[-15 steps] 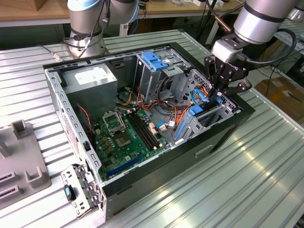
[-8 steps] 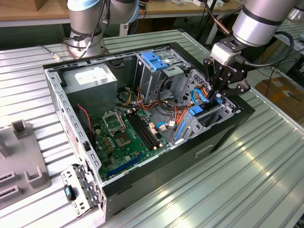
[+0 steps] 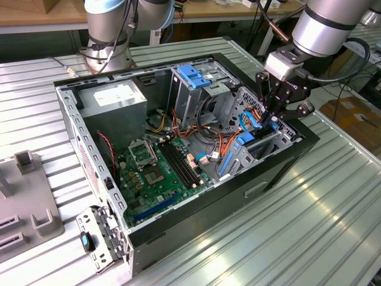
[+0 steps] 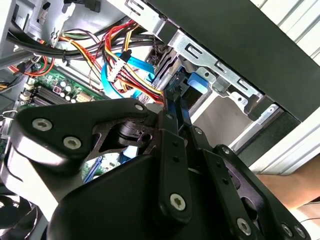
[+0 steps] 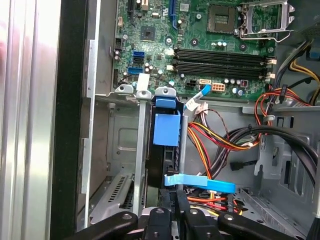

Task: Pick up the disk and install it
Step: 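Insert the second disk wire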

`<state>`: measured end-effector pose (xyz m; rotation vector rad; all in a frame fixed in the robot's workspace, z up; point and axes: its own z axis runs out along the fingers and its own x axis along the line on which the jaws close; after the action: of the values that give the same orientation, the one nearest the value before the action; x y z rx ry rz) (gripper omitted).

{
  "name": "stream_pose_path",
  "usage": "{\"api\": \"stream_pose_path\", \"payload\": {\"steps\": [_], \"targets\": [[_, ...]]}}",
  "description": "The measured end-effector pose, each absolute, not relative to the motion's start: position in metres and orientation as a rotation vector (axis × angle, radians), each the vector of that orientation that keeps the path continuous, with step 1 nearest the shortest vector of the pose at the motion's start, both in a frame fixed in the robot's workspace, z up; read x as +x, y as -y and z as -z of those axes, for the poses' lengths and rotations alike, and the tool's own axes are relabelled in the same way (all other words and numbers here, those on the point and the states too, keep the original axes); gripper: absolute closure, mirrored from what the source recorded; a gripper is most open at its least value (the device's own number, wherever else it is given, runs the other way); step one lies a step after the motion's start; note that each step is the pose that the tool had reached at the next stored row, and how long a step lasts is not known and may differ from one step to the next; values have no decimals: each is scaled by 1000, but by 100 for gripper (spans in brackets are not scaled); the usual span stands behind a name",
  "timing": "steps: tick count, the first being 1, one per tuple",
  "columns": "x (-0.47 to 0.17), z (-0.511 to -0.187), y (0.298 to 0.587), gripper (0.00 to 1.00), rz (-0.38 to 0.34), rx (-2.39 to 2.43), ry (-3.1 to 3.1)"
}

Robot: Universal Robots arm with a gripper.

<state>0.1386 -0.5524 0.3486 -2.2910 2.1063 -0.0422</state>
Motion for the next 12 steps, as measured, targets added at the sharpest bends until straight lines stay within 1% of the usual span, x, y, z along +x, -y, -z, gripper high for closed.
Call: {"api": "stream_pose_path", "payload": {"steps": [12], "targets": [[139, -347, 555, 84, 44, -2253, -2149]]}}
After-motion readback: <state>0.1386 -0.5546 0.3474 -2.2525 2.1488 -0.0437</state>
